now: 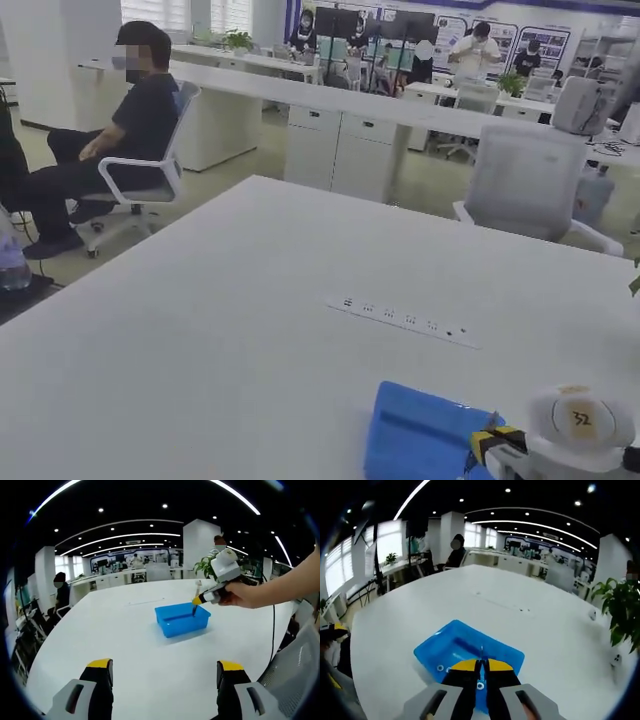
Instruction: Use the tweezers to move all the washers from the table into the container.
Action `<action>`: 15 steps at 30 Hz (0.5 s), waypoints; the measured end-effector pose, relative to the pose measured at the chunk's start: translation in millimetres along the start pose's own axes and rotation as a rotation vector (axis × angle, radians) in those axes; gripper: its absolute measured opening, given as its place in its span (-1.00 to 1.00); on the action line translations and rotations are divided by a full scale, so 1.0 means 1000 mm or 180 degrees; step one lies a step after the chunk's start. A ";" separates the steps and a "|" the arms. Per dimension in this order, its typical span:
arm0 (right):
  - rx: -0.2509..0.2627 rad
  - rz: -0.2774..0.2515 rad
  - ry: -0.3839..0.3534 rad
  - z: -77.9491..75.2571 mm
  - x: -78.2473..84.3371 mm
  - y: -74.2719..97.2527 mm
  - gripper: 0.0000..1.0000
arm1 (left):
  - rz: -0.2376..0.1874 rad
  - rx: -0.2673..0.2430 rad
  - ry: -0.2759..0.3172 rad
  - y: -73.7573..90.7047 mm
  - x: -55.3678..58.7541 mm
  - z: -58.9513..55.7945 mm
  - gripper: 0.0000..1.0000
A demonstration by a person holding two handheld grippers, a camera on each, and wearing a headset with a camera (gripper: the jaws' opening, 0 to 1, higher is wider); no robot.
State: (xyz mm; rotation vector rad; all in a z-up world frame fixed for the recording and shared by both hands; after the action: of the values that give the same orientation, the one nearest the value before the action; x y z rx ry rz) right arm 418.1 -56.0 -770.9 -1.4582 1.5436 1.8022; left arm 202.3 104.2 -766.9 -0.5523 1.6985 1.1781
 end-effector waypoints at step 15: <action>-0.0638 -0.0380 0.1426 0.035 -0.032 0.090 -0.98 | -0.0027 -0.0013 -0.0015 0.002 -0.002 0.000 0.74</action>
State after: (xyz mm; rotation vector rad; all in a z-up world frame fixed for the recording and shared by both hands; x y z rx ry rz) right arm 344.3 -44.7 -702.0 -2.1173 1.4541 1.6760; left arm 202.0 104.6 -764.4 -0.5582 1.6886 1.1761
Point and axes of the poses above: the centre of the closed fingertips' face, and the gripper's own axes: y roughly backward along the fingers, z roughly to its left, x roughly out of its underside, the point moved 2 cm from there along y, roughly backward along the fingers, and after that the axes turned 12 degrees about x, right-handed, at the moved point
